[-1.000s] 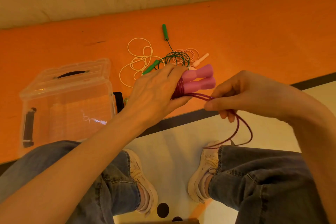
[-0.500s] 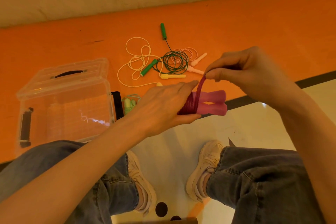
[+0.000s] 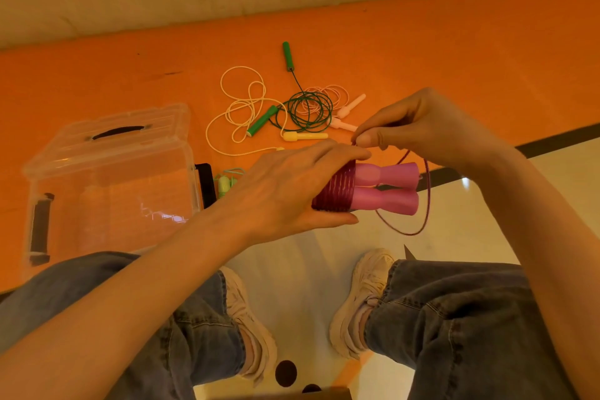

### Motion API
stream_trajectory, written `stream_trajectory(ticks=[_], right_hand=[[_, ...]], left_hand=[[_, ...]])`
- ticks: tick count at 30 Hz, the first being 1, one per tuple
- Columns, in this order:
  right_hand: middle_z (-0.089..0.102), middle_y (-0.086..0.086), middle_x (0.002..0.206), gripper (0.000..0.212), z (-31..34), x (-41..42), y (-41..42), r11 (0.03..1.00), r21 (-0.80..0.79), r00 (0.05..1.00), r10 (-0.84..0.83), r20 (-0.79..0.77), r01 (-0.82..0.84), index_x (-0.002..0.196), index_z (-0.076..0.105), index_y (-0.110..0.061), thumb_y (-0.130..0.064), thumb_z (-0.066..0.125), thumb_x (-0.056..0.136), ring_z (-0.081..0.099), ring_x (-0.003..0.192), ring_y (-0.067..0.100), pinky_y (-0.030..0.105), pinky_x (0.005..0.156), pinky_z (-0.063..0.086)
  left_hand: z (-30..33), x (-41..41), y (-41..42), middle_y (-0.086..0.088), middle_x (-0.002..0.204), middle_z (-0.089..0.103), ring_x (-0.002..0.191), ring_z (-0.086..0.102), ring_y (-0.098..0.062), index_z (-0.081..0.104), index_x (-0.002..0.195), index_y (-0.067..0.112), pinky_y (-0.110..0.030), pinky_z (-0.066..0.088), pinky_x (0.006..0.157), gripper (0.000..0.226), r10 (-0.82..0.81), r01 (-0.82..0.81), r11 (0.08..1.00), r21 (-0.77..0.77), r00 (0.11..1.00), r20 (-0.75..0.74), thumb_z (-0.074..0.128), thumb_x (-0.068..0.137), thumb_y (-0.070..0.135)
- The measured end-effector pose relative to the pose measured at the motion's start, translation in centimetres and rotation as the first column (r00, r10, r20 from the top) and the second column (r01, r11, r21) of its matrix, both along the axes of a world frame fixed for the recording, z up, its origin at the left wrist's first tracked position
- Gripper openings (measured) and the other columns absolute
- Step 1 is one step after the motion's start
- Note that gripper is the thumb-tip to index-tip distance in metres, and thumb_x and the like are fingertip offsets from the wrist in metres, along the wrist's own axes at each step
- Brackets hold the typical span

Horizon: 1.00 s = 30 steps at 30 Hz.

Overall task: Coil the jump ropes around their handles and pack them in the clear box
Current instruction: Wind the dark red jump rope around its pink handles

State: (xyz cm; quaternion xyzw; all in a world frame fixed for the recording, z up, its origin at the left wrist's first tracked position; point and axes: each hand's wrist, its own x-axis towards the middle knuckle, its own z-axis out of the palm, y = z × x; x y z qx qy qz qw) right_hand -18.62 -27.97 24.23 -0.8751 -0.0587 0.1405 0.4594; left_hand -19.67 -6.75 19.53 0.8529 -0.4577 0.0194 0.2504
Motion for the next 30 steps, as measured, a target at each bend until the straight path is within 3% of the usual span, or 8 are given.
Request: stream_trajectory(ticks=[5, 7, 11, 15, 20, 24, 26, 30], right_hand=[[0.063, 0.007, 0.066, 0.017, -0.2, 0.1, -0.1, 1.000, -0.004, 1.000, -0.023, -0.021, 0.022, 0.088, 0.076, -0.017, -0.027, 0.072, 0.075, 0.046, 0.056, 0.001, 0.010, 0.050, 0.034], [0.065, 0.006, 0.067, 0.023, -0.2, 0.1, -0.3, 0.999, -0.019, 0.999, -0.028, -0.041, 0.028, 0.090, 0.076, -0.017, -0.031, 0.071, 0.072, 0.049, 0.057, 0.001, 0.012, 0.050, 0.037], [0.071, 0.005, 0.080, 0.020, 0.0, 0.2, -1.1, 0.998, 0.030, 0.993, -0.044, -0.107, 0.047, 0.097, 0.073, -0.011, -0.014, 0.071, 0.077, 0.059, 0.062, -0.006, 0.007, 0.055, 0.044], [0.073, 0.007, 0.093, 0.015, -0.3, 0.1, -2.2, 0.995, 0.002, 0.983, -0.095, -0.154, 0.097, 0.094, 0.073, -0.010, -0.005, 0.067, 0.081, 0.066, 0.081, 0.007, 0.014, 0.068, 0.054], [0.073, 0.005, 0.083, 0.033, -0.5, -0.3, -1.7, 0.989, -0.148, 0.981, -0.055, -0.187, 0.027, 0.082, 0.073, -0.022, 0.008, 0.059, 0.086, 0.060, 0.074, 0.009, 0.010, 0.061, 0.049], [0.074, -0.004, 0.073, 0.016, -0.1, -0.8, -1.3, 0.991, -0.131, 0.960, -0.044, -0.277, 0.007, 0.075, 0.073, -0.022, -0.009, 0.068, 0.083, 0.063, 0.064, -0.002, 0.003, 0.055, 0.043], [0.074, -0.001, 0.071, 0.005, 0.0, -1.2, -0.9, 0.998, -0.069, 0.946, -0.033, -0.324, 0.011, 0.078, 0.073, -0.017, -0.015, 0.069, 0.079, 0.067, 0.064, 0.001, 0.004, 0.055, 0.044], [0.074, 0.001, 0.072, 0.008, -0.2, -1.9, -0.2, 0.998, -0.063, 0.950, 0.003, -0.312, -0.024, 0.080, 0.075, -0.016, -0.018, 0.068, 0.081, 0.068, 0.065, 0.009, 0.009, 0.058, 0.049]], left_hand=[[0.3, 0.0, 0.0, 0.003, 0.130, 0.039, 0.086, 0.060, -0.017, 0.048, 0.134, 0.025, -0.037, 0.053, 0.056, 0.066, 0.032, -0.033, 0.999, -0.020, 0.999, -0.027, 0.067, 0.078, 0.055], [0.5, -0.1, -0.3, 0.004, 0.135, 0.037, 0.091, 0.061, -0.016, 0.049, 0.132, 0.024, -0.037, 0.053, 0.056, 0.064, 0.041, -0.045, 0.997, -0.069, 0.997, -0.061, 0.070, 0.078, 0.052], [0.8, -0.1, -0.4, 0.006, 0.132, 0.050, 0.111, 0.057, -0.013, 0.052, 0.130, 0.018, -0.038, 0.055, 0.066, 0.059, 0.030, -0.043, 0.987, -0.152, 0.996, -0.088, 0.069, 0.081, 0.047], [1.0, 0.1, -0.1, 0.007, 0.125, 0.054, 0.108, 0.056, -0.009, 0.053, 0.128, 0.017, -0.037, 0.053, 0.071, 0.057, 0.075, -0.096, 0.977, -0.192, 0.991, -0.111, 0.070, 0.081, 0.044], [1.3, 0.0, -0.2, 0.006, 0.117, 0.058, 0.092, 0.061, -0.014, 0.054, 0.123, 0.019, -0.038, 0.051, 0.065, 0.054, 0.164, -0.172, 0.970, -0.169, 0.985, -0.060, 0.065, 0.080, 0.049], [1.2, -0.2, -0.3, 0.009, 0.113, 0.059, 0.087, 0.060, -0.009, 0.052, 0.120, 0.021, -0.030, 0.047, 0.063, 0.055, 0.273, -0.279, 0.946, -0.167, 0.960, -0.063, 0.062, 0.078, 0.055], [1.1, -0.1, -0.2, 0.010, 0.112, 0.058, 0.086, 0.058, -0.008, 0.050, 0.121, 0.022, -0.028, 0.046, 0.061, 0.057, 0.315, -0.324, 0.935, -0.145, 0.946, -0.079, 0.061, 0.078, 0.057], [0.8, 0.1, -0.1, 0.008, 0.112, 0.056, 0.086, 0.057, -0.009, 0.048, 0.121, 0.021, -0.024, 0.040, 0.059, 0.059, 0.355, -0.363, 0.924, -0.116, 0.931, -0.087, 0.061, 0.077, 0.058]])
